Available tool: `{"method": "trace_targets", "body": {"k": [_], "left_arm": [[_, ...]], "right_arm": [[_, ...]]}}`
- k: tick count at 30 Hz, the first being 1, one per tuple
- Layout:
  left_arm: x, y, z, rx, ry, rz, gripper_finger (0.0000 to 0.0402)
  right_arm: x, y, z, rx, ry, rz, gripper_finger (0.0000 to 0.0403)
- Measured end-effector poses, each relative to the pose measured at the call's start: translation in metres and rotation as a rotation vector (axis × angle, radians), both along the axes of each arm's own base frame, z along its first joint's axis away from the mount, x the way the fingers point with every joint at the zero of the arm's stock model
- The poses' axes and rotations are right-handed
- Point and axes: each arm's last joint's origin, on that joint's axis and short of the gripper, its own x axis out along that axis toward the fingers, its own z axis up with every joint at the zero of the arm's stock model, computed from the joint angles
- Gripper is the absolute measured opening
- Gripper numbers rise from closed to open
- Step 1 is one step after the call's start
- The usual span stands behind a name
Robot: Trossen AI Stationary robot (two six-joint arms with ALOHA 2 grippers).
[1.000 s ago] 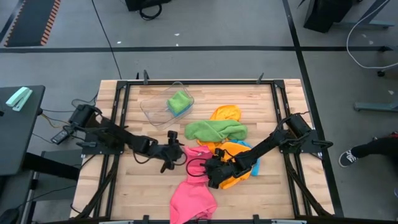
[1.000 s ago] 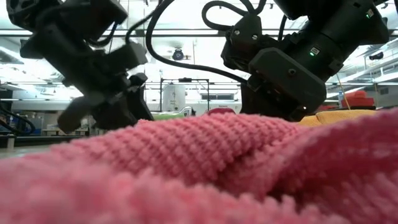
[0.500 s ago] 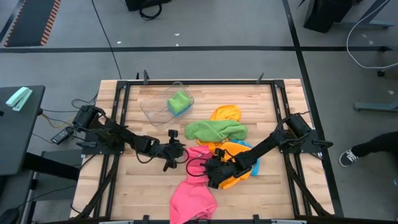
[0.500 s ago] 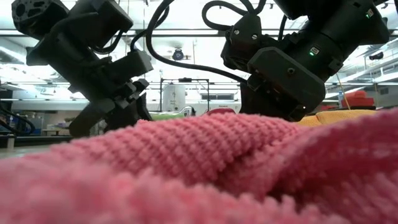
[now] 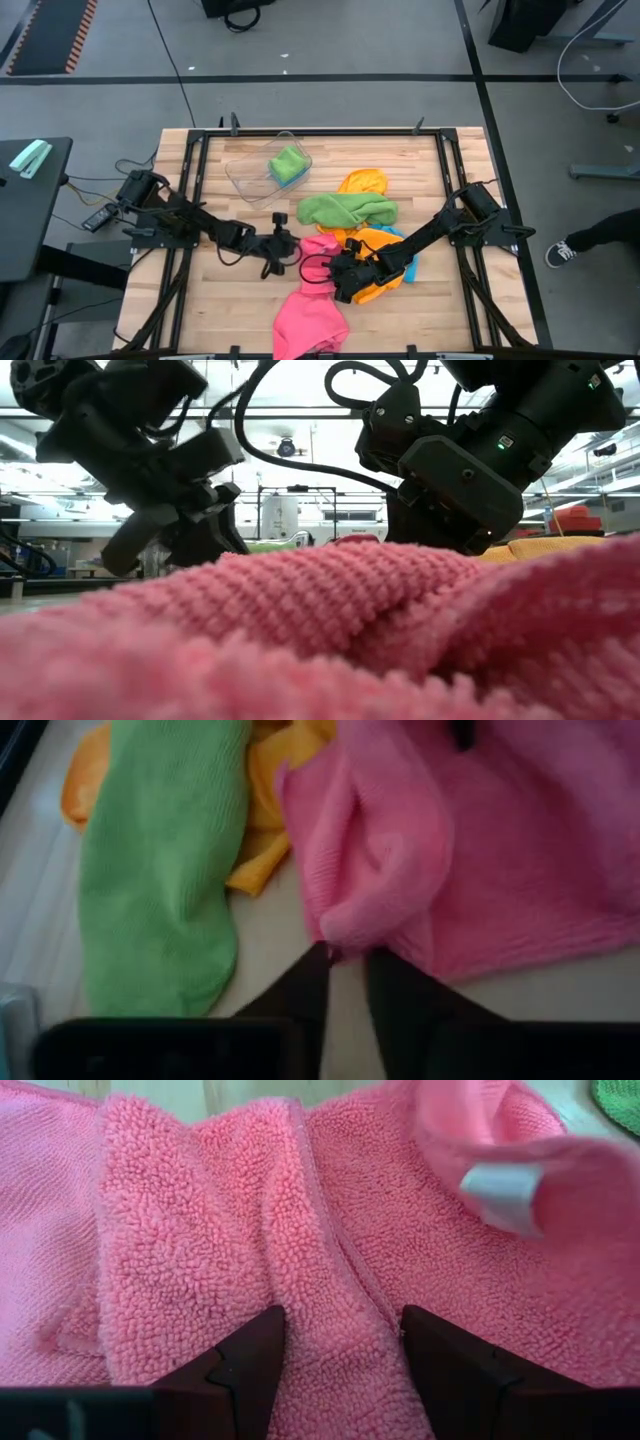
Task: Fold microfiber towels
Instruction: Fold the left pink microfiber towel
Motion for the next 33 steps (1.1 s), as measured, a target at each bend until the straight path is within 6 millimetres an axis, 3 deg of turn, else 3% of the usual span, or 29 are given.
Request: {"method": "trace_targets", "body": {"k": [4,7,14,21,27,33], "left_arm": [[0.001,-0.001,0.002,0.005,-0.030,0.014,0.0151],[0.002,0.000,0.003,0.019,-0.042,0.034,0.0163],[0.002,-0.002,0.004,0.014,-0.057,0.034,0.0108],[0.004,-0.005,0.006,-0.030,-0.068,-0.049,0.0016],[0.005,0.001,0.017,0.007,-0.062,-0.198,0.0006],[0.006,0.022,0.031,0.091,-0.034,-0.406,0.0012]], "right_arm": [[0.000,0.000,0.000,0.000,0.000,0.000,0.0214],[0.000,0.000,0.000,0.000,0.000,0.000,0.0214],[0.000,0.000,0.000,0.003,-0.001,-0.004,0.0213],[0.000,0.000,0.000,0.004,-0.001,-0.005,0.0213],[0.000,0.000,0.000,0.005,-0.001,-0.005,0.0213],[0.000,0.000,0.000,0.005,-0.001,-0.005,0.0213]]}}
